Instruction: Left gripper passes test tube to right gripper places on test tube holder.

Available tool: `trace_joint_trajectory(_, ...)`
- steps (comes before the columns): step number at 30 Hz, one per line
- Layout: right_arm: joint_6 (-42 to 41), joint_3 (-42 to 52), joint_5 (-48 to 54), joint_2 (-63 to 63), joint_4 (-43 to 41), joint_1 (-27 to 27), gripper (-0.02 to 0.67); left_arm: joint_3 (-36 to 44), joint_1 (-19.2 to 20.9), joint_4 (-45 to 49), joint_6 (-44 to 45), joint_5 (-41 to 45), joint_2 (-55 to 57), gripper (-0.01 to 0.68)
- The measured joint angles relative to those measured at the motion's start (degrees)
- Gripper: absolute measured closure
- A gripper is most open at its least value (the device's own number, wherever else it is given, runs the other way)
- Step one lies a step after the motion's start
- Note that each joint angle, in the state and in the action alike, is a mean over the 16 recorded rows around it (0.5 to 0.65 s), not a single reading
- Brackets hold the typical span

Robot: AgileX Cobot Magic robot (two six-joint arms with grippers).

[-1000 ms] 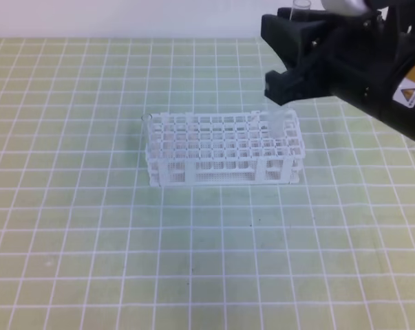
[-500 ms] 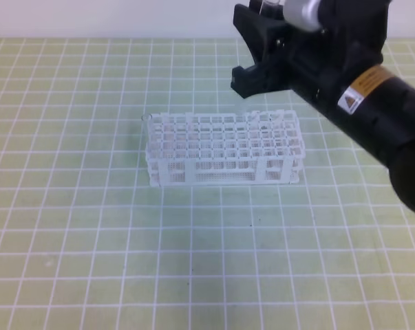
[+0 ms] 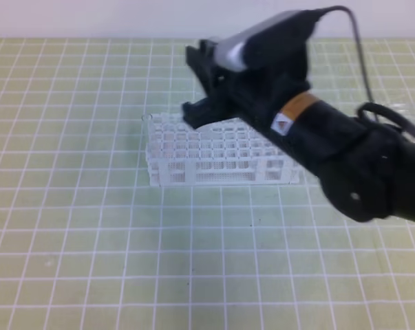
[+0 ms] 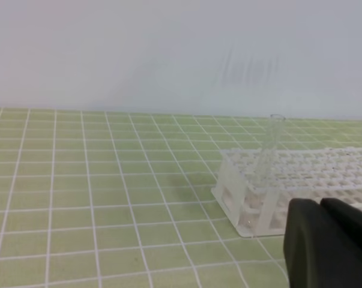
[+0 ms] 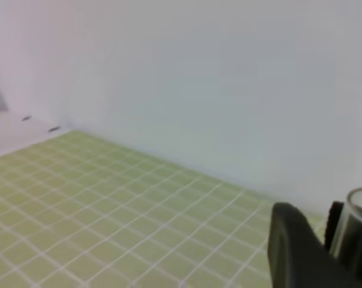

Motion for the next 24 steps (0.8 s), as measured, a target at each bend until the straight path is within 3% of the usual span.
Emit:
trace_joint_trajectory(11,0.00,-9.01,2.67,8.59,-0.48,2.73,0.565,0.00,0.00,0.00,0.00,0.30,-0.04,0.672)
trace_joint_trajectory(24,-0.05,-12.38,1.73,13.39,1.12,3.02,0.565,0.01,0.00,-0.01,0.00,0.42,-0.18,0.672)
